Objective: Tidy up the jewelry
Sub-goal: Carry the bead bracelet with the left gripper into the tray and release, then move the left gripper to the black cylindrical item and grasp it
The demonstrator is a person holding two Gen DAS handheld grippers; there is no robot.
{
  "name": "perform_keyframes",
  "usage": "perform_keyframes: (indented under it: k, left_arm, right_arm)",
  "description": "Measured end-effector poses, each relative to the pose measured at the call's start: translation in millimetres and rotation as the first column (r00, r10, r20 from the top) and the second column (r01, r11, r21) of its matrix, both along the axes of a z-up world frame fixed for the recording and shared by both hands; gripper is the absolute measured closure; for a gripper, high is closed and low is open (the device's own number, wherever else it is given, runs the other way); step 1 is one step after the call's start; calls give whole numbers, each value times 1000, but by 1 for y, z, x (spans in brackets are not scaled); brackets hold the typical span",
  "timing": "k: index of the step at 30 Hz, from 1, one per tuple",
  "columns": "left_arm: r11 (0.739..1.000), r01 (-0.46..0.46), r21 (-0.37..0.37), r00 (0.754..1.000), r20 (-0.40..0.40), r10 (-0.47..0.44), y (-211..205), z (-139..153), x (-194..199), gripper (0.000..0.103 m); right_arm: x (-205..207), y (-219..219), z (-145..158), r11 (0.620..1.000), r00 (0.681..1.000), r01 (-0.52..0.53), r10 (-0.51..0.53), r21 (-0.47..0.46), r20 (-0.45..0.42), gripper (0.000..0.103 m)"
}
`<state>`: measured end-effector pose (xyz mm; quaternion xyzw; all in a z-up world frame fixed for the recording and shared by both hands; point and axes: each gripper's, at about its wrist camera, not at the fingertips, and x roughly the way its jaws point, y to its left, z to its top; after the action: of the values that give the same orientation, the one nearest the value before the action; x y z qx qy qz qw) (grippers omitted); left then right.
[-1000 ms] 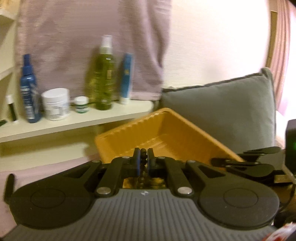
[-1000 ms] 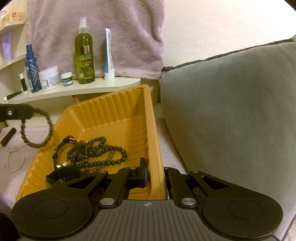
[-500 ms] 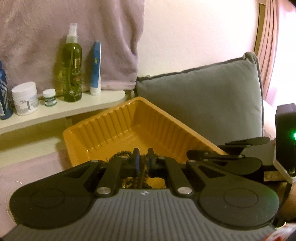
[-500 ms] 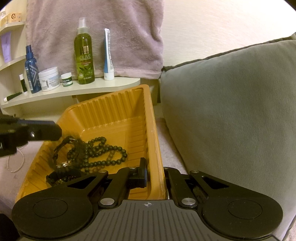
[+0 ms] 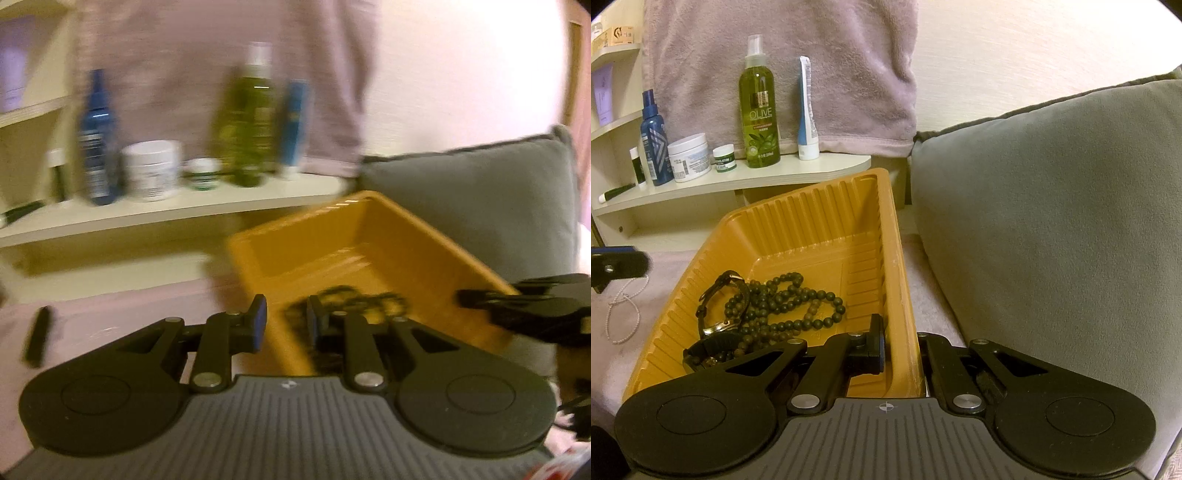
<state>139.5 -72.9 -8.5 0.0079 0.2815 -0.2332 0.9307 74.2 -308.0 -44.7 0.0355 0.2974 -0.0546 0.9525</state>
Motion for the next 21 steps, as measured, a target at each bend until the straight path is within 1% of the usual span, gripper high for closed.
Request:
perform_keyframes:
  k: [4, 8, 15, 19, 21]
  left_arm:
    - [992, -121, 26, 993, 1, 121, 34, -9, 2, 82]
    - [973, -223, 58, 975, -6, 224, 64, -20, 3, 82]
    - [936, -335, 105, 941, -16, 339, 103, -38, 4, 82]
    - [911, -393, 128, 917, -10, 398, 121, -46, 14, 79]
    - [898, -418, 139, 906, 0, 422, 129, -48, 19, 79]
  right_arm:
    - [0, 0, 0, 1000, 1000, -1, 1, -2, 0, 99]
    - [0, 0, -1, 1000, 1000, -2, 2, -6, -1, 99]
    - [0, 1, -1, 1000, 1000, -3, 3, -13, -2, 99]
    - [0, 2, -1, 1000, 1000, -3, 3, -15, -4, 99]
    - [0, 2, -1, 1000, 1000, -3, 3, -18, -4, 99]
